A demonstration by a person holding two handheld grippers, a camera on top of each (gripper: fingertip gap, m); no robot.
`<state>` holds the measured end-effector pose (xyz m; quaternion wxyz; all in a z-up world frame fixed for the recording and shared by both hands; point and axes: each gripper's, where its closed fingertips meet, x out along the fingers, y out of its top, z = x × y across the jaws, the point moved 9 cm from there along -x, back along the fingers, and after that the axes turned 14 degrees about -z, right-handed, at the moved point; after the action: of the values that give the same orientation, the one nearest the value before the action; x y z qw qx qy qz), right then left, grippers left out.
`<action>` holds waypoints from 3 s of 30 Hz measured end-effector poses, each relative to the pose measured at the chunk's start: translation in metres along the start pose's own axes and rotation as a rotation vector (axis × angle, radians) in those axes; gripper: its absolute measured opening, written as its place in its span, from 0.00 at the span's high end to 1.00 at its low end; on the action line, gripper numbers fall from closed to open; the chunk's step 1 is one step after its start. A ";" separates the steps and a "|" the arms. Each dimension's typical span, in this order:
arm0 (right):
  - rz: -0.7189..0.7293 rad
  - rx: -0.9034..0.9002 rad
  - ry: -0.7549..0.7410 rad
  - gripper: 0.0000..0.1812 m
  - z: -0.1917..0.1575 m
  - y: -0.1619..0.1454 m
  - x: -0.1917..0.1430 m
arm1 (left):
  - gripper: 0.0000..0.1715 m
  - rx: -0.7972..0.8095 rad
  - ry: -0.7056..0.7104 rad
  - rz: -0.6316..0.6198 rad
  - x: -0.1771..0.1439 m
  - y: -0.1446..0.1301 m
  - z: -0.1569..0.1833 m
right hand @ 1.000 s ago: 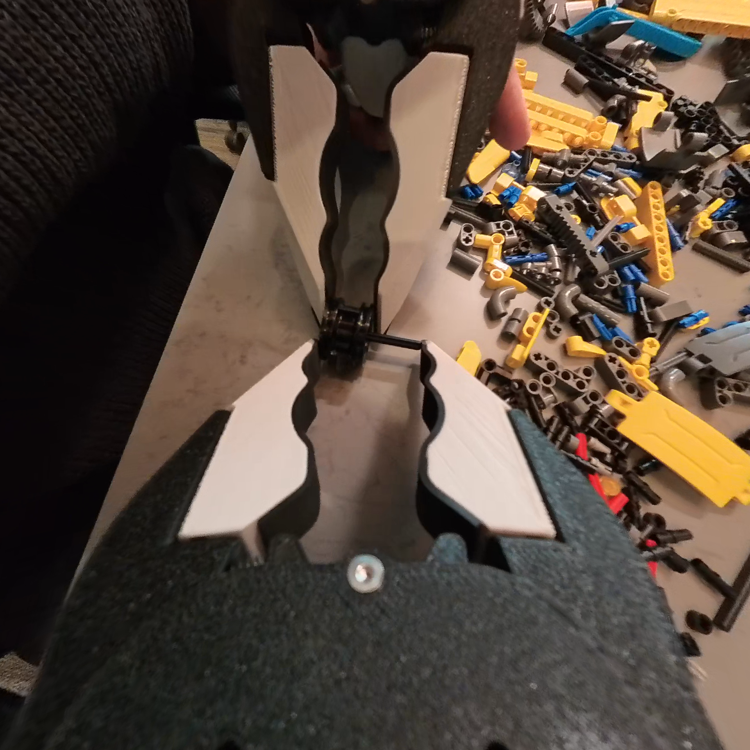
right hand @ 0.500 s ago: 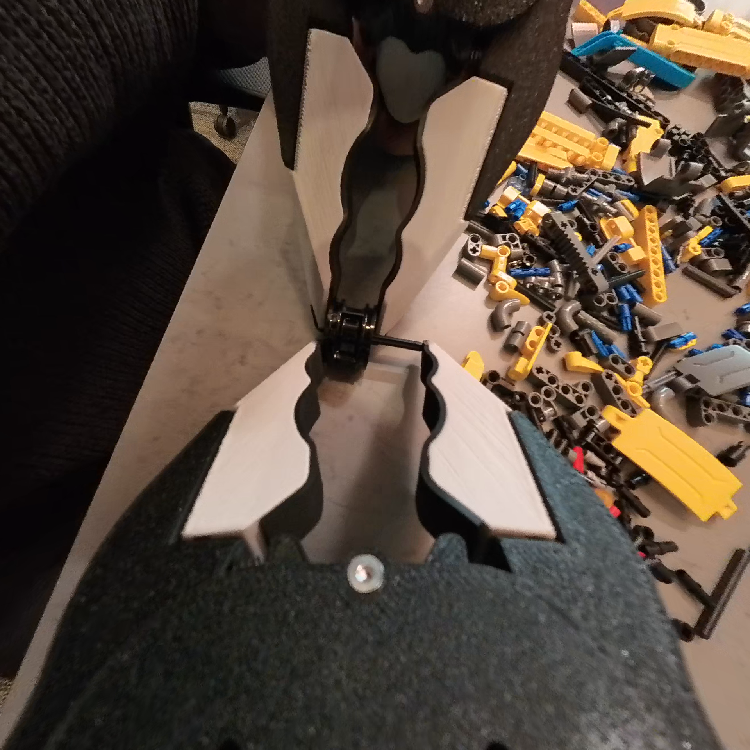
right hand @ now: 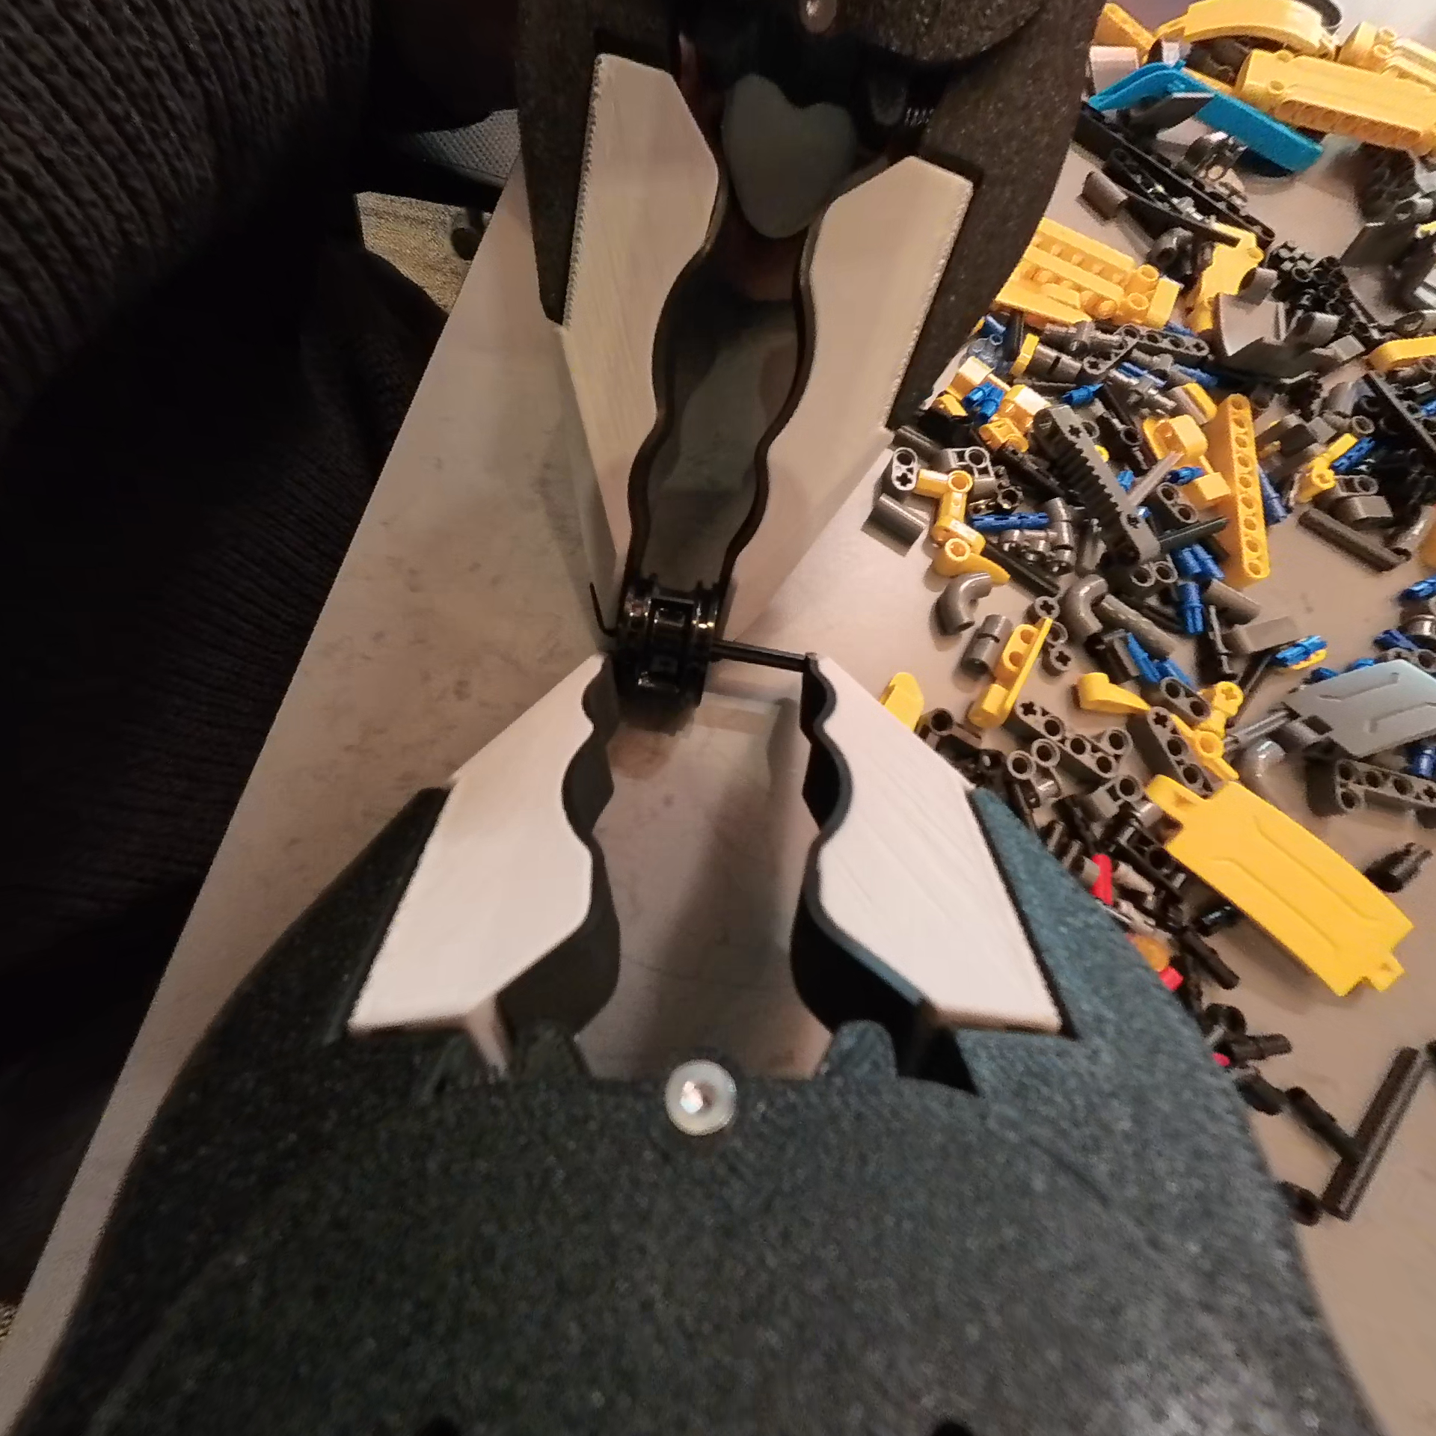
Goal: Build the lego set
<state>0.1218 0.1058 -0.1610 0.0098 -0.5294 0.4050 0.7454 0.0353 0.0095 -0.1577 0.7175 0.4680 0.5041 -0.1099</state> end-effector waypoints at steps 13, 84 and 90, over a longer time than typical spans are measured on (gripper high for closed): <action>0.005 -0.012 0.006 0.74 0.000 0.000 0.000 | 0.89 0.006 -0.017 -0.006 0.000 0.001 0.000; -0.022 0.012 0.039 0.67 -0.007 0.008 -0.006 | 0.85 -0.067 0.060 0.041 -0.012 -0.014 0.015; 0.061 0.058 0.082 0.66 -0.001 0.003 -0.015 | 0.71 -0.097 0.189 0.090 -0.013 -0.007 0.013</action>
<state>0.1281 0.1094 -0.1479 -0.0142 -0.5462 0.4424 0.7111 0.0332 -0.0086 -0.1499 0.6927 0.4633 0.5527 -0.0084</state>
